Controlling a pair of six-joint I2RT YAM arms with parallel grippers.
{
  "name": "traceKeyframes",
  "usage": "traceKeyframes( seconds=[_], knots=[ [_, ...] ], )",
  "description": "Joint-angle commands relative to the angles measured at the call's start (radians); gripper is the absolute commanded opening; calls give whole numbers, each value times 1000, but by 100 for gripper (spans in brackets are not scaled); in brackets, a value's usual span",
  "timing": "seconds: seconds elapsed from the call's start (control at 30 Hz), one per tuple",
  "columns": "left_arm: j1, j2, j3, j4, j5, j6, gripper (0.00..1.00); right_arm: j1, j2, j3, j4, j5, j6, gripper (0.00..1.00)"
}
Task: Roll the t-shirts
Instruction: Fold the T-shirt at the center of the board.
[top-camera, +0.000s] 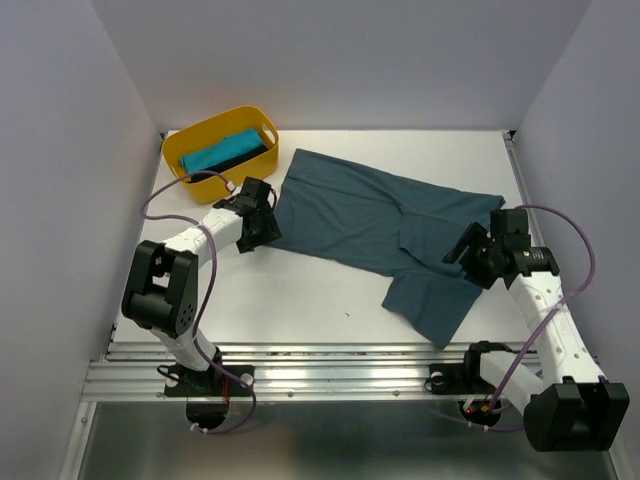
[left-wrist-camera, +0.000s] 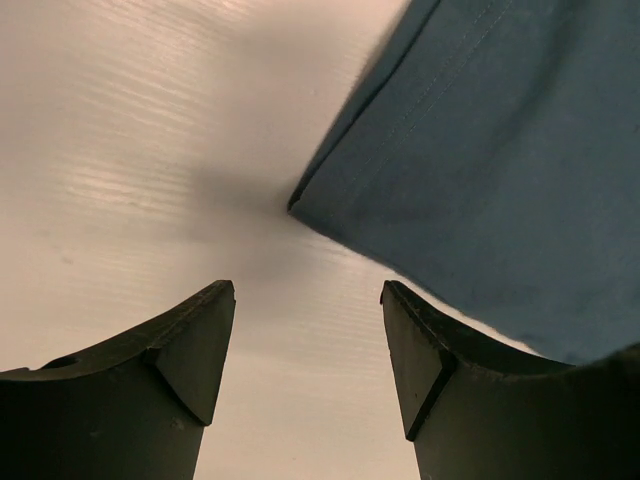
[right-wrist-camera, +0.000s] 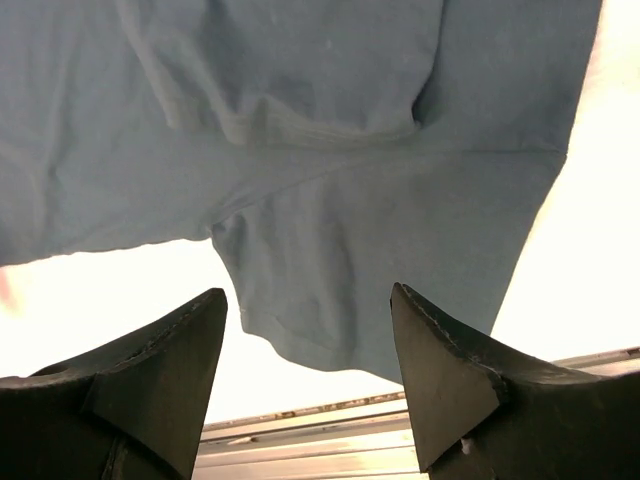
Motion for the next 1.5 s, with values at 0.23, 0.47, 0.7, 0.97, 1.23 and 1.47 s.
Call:
traceKeyframes(
  seconds=[0.23,0.47,0.7,0.97,1.23,1.47],
  knots=[
    [12,79,-34,198,54,-191,66,-3,-22,8,-24,-44,-14,73],
    [11,66,-63,156,-23,-248,63,-3,-27,10,-32,-42,-6,75],
    [11,108,-46,167,-29,-243,59,-3,-27,-1,-31,-50,9,75],
    [12,117,-39,164,-46,-217,0,-3,-30,-53,-140,-113,22,77],
    [14,46,-37,135,-94,-200,0,58,-3,-130,-128,-17,83,76],
    [15,11,-54,125,-121,-185,0,68,15,-130,-19,76,189,77]
  ],
)
